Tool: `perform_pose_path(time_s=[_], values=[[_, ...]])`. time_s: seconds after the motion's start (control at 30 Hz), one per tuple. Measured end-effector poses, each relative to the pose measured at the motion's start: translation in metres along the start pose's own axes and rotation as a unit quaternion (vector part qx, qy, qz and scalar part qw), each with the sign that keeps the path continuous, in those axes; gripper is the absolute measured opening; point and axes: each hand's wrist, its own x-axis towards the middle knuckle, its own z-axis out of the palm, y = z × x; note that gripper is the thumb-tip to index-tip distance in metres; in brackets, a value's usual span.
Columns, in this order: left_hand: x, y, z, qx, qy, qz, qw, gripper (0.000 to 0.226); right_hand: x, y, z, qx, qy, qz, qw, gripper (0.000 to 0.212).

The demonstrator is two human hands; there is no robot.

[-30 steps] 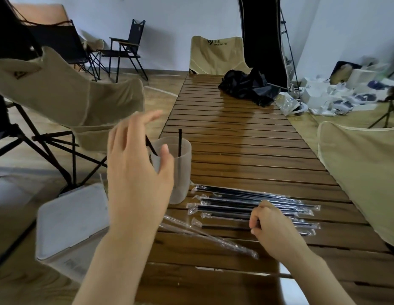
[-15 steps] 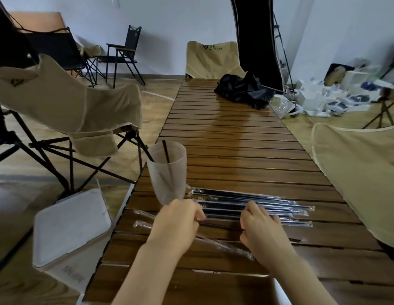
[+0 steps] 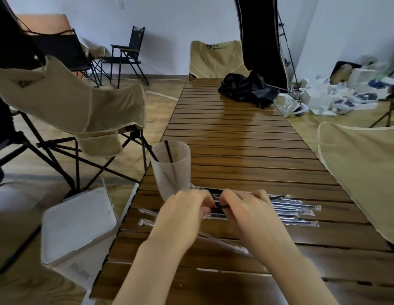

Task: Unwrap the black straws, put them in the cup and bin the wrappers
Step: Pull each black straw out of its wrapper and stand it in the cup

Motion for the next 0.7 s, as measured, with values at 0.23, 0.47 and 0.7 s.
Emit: perform_pose_path(time_s=[0.23,0.47,0.7], values=[[-0.009,-0.020,-0.017,0.022,0.028,0.014,0.999,0.019,0.011,0.008,0.002,0.067,0.001,0.001,0.998,0.007],[-0.011,-0.046,-0.035,0.038,0.070,-0.011,0.997,0.016,-0.001,0.046,-0.008,0.133,-0.021,0.065,0.989,0.016],[-0.011,-0.044,-0.039,0.043,0.072,-0.005,0.996,0.013,0.000,0.044,-0.011,0.170,-0.003,0.063,0.984,0.017]])
